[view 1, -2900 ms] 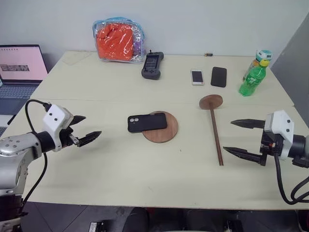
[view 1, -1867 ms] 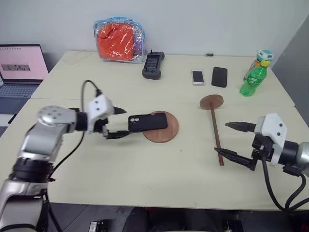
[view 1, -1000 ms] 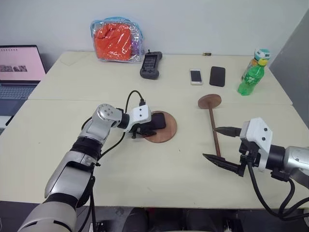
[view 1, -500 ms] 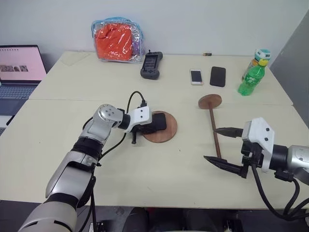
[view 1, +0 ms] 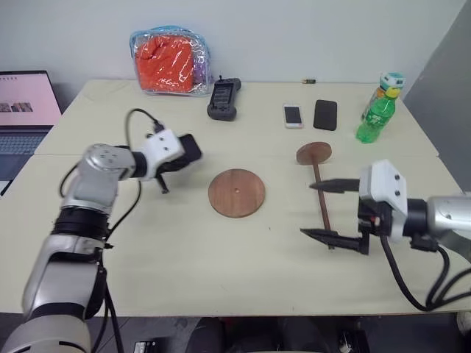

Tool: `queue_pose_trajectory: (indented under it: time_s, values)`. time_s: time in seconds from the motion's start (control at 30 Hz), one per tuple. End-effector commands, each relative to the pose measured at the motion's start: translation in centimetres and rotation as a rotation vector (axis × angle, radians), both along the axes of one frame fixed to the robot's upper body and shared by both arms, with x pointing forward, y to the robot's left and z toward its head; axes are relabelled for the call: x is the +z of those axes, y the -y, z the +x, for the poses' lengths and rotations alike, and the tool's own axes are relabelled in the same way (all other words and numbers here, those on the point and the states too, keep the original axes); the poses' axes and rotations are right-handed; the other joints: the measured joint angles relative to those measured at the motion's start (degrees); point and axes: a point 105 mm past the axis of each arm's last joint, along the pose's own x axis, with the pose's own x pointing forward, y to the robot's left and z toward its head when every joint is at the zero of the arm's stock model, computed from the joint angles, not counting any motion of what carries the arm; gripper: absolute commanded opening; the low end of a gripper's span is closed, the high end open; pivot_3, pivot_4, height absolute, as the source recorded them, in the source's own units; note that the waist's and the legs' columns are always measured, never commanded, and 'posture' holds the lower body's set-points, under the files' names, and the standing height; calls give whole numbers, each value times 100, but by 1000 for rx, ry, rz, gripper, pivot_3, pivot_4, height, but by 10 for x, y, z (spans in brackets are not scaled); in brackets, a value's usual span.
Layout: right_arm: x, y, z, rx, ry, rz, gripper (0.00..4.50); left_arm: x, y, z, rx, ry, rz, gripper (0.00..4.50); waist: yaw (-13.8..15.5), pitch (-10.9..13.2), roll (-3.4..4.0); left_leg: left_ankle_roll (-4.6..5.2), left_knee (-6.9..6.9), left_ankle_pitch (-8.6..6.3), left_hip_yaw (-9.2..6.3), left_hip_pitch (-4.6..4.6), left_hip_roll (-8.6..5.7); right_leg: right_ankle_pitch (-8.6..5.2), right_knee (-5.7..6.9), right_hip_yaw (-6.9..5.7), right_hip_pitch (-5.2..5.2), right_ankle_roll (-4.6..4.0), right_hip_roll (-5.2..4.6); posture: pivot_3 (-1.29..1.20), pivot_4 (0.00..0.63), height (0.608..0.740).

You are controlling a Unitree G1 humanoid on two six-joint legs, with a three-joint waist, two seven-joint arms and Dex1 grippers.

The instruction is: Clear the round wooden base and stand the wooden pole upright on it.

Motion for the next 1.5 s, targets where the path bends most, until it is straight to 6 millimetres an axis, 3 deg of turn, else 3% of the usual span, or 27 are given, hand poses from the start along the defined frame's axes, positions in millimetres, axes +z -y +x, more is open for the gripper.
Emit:
queue_pose_trajectory:
  time_s: [0.03, 0.13, 0.23, 0.5, 0.7, 0.9, 1.0, 1.07, 1.17, 1.3, 1.4, 1.5]
  values:
    - [10, -18, 10, 64, 62, 40, 4500, 15, -50, -5, 218, 72, -75, 27, 34, 1, -2, 0, 4, 0, -1, -7, 4, 0, 2, -1, -9, 0, -4, 0, 150, 740]
    - [13, -32, 18, 112, 82, 56, 4500, 10, -104, -11, 502, 134, -125, 27, 28, 1, -5, -2, 43, 1, -17, -70, 12, 2, 21, -1, -68, -2, -22, 0, 150, 740]
    - [16, -40, 23, 142, 96, 63, 4500, -1, -124, -17, 624, 138, -202, 27, 38, 1, -5, -1, 65, 0, -31, -92, 9, 3, 32, -9, -80, -3, -31, 0, 150, 740]
    - [17, -47, 24, 189, 103, 57, 4500, -20, -132, -20, 695, 79, -306, 27, 145, -1, -8, 0, 78, 0, -27, -105, -9, 3, 28, -26, -70, -2, -64, 0, 150, 740]
    - [18, -45, 22, 183, 105, 57, 4500, -19, -133, -17, 721, 72, -358, 1084, 73, -1, -8, -1, 78, 0, -27, -104, -4, 3, 32, -24, -71, -2, -63, 0, 150, 740]
    - [16, -39, 22, 164, 100, 46, 4500, -5, -124, -19, 665, 120, -379, 2115, 52, -1, -8, -1, 77, 0, -28, -104, -1, 3, 34, -23, -73, -2, -63, 0, 150, 740]
    - [16, -33, 22, 145, 99, 36, 4500, 8, -114, -30, 604, 152, -372, 2742, 43, -1, -8, -1, 76, 0, -31, -103, 0, 3, 34, -18, -73, -2, -65, 0, 150, 740]
    - [15, -24, 24, 107, 97, 31, 4500, 28, -101, -45, 501, 194, -362, 3181, 43, -1, -8, -2, 75, 1, -35, -103, 2, 3, 33, -11, -74, -2, -67, 0, 150, 740]
    - [16, -7, 26, 42, 85, 38, 4500, 49, -81, -60, 371, 221, -324, 3181, 56, 0, -9, -2, 73, 1, -42, -105, 7, 3, 32, -11, -75, -2, -67, 0, 150, 740]
    - [14, 16, 26, -62, 59, 26, 4500, 64, -21, -72, 79, 134, -343, 3181, 122, 0, -8, 0, 74, 0, -31, -101, -2, 3, 28, -17, -64, -2, -69, 0, 150, 740]
    - [0, 36, 23, -174, 10, -28, 4500, 58, 43, -90, -248, -31, -343, 3181, 179, 1, -5, 0, 74, 0, -21, -101, -11, 2, 26, -18, -59, -1, -67, 0, 150, 740]
    - [-13, 52, 24, -320, -41, -53, 4500, 47, 79, -107, -475, -169, -301, 3181, 196, 2, -5, 1, 74, -1, -9, -99, -9, 2, 21, -8, -57, -1, -58, 0, 150, 740]
